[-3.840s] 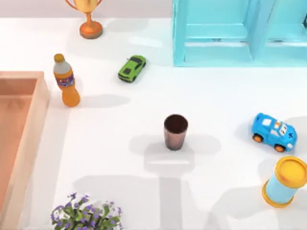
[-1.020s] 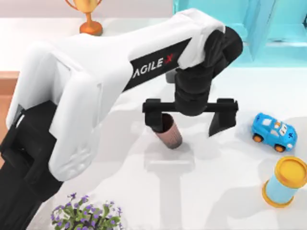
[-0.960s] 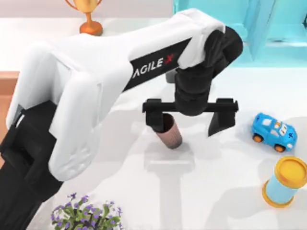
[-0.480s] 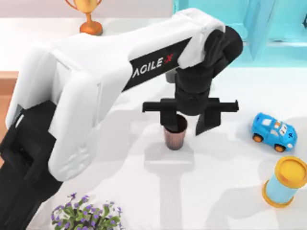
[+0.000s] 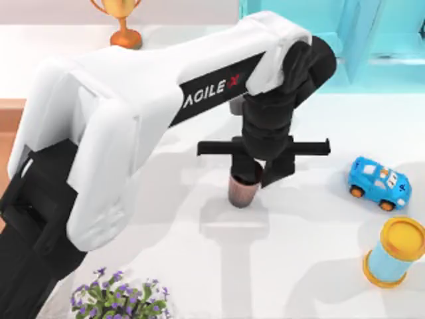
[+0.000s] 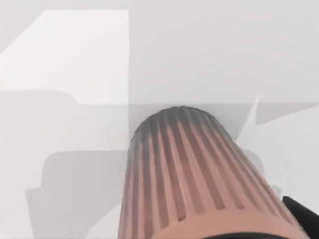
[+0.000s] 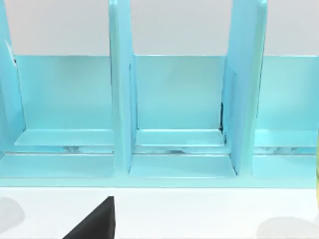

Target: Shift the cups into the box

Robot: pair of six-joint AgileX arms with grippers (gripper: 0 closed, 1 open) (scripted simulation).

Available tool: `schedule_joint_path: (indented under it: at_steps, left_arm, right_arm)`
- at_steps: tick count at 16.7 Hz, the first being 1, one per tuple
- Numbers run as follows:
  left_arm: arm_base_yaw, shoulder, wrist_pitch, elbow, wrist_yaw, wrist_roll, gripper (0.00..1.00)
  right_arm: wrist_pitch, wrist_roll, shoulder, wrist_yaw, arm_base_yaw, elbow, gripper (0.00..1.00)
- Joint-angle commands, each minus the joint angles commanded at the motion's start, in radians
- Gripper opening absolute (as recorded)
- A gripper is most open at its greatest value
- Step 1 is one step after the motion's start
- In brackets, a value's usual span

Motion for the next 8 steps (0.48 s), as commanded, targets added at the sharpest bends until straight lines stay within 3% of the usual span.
schedule_joint_path:
  at_steps: [8]
  left_arm:
    - [0.045,-0.075,-0.041,-0.036,-0.002,0.044,0.00]
  right_arm:
    - [0.000,0.000,0.000,0.000,0.000,0.000,1.00]
